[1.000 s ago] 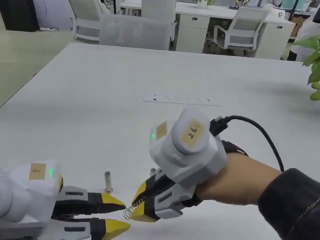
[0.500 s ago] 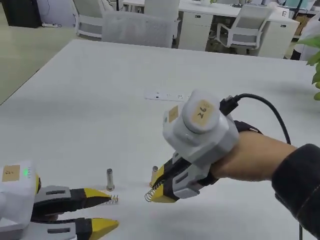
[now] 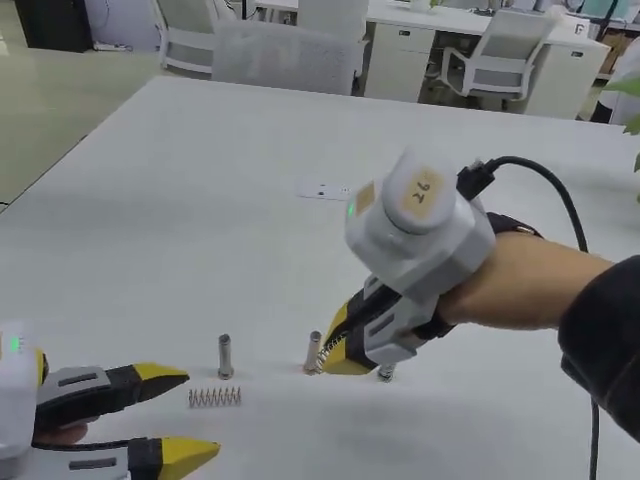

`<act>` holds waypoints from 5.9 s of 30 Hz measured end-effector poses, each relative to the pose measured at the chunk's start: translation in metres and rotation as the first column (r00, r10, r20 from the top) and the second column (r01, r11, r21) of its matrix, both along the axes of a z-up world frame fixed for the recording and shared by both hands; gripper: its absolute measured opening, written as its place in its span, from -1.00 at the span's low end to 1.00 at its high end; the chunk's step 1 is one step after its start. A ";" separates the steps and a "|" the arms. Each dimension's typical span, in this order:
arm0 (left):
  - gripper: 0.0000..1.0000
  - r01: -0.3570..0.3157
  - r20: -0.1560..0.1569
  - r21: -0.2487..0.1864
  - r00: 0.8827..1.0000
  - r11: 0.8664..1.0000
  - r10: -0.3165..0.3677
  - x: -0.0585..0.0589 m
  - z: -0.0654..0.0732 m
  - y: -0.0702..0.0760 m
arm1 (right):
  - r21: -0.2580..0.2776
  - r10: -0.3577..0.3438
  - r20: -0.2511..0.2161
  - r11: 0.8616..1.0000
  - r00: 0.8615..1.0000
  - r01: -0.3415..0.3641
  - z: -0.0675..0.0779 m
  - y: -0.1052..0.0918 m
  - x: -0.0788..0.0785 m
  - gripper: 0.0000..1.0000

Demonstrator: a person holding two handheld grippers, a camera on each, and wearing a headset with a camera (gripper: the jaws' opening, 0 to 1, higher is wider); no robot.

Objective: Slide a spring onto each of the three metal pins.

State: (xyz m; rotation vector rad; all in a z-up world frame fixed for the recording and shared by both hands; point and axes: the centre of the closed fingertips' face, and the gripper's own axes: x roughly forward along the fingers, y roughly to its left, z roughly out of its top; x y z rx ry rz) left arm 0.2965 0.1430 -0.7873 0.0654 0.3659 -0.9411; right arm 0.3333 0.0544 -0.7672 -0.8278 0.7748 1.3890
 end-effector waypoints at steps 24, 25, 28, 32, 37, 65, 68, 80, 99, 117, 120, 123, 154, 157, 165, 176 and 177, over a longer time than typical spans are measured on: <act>0.08 -0.049 -0.004 -0.015 0.999 0.999 0.049 -0.004 -0.003 0.003 | -0.122 0.042 0.037 0.992 0.998 -0.037 0.005 0.004 0.041 -0.84; 0.08 -0.048 -0.003 -0.013 0.999 0.999 0.048 -0.005 -0.003 0.002 | -0.133 0.046 0.037 0.990 0.998 -0.040 0.003 0.004 0.043 -0.84; 0.09 -0.046 -0.001 -0.011 0.999 0.999 0.046 -0.005 -0.003 0.002 | -0.156 0.058 0.030 0.986 0.998 -0.052 -0.002 0.005 0.046 -0.84; 0.10 -0.051 0.001 -0.017 0.999 0.999 0.051 -0.004 -0.001 0.002 | -0.186 0.066 0.018 0.981 0.998 -0.062 -0.010 0.004 0.049 -0.84; 0.10 -0.051 -0.003 -0.016 0.999 0.999 0.051 -0.004 -0.002 0.001 | -0.201 0.066 -0.003 0.977 0.998 -0.066 -0.016 0.004 0.051 -0.84; 0.05 -0.053 -0.007 -0.010 0.999 0.999 0.053 -0.004 -0.004 0.002 | -0.304 0.071 -0.032 0.950 0.997 -0.077 -0.049 0.007 0.054 -0.84; 0.05 -0.052 -0.007 -0.011 0.999 0.999 0.052 -0.004 -0.004 0.002 | -0.319 0.073 -0.028 0.944 0.997 -0.079 -0.054 0.008 0.054 -0.84; 0.03 -0.056 -0.011 -0.006 0.998 0.998 0.056 -0.005 -0.006 0.004 | -0.356 0.075 -0.050 0.931 0.996 -0.088 -0.081 0.006 0.047 -0.83; 0.00 -0.052 -0.017 -0.001 0.998 0.999 0.052 -0.006 -0.008 0.003 | -0.343 0.080 -0.052 0.935 0.995 -0.093 -0.089 0.008 0.045 -0.76; 0.00 -0.042 -0.022 0.008 0.999 0.999 0.042 -0.006 -0.009 0.001 | -0.267 0.119 -0.019 0.956 0.993 -0.120 -0.069 0.033 0.033 -0.62; 0.00 -0.040 -0.020 0.010 0.999 0.999 0.041 -0.006 -0.009 0.001 | -0.247 0.125 -0.026 0.960 0.992 -0.127 -0.068 0.040 0.028 -0.62; -0.01 -0.041 -0.020 0.012 0.999 0.999 0.041 -0.007 -0.009 0.002 | -0.228 0.138 -0.022 0.964 0.990 -0.139 -0.067 0.047 0.024 -0.63; -0.04 -0.053 -0.026 0.024 0.998 0.998 0.053 -0.008 -0.012 0.008 | -0.171 0.161 -0.054 0.971 0.985 -0.168 -0.098 0.089 0.004 -0.79; -0.05 -0.055 -0.027 0.024 0.998 0.998 0.056 -0.009 -0.013 0.009 | -0.188 0.175 -0.033 0.966 0.984 -0.178 -0.100 0.088 0.005 -0.85; -0.06 -0.060 -0.025 0.026 0.998 0.998 0.061 -0.009 -0.013 0.011 | -0.190 0.167 -0.028 0.967 0.986 -0.169 -0.098 0.086 0.004 -0.85; -0.10 -0.047 -0.020 0.030 0.999 0.998 0.048 -0.007 -0.012 0.008 | -0.178 0.207 -0.048 0.961 0.977 -0.212 -0.070 0.077 -0.014 -0.85; -0.11 -0.046 -0.018 0.030 0.999 0.998 0.047 -0.007 -0.012 0.007 | -0.176 0.210 -0.049 0.961 0.977 -0.215 -0.068 0.077 -0.015 -0.85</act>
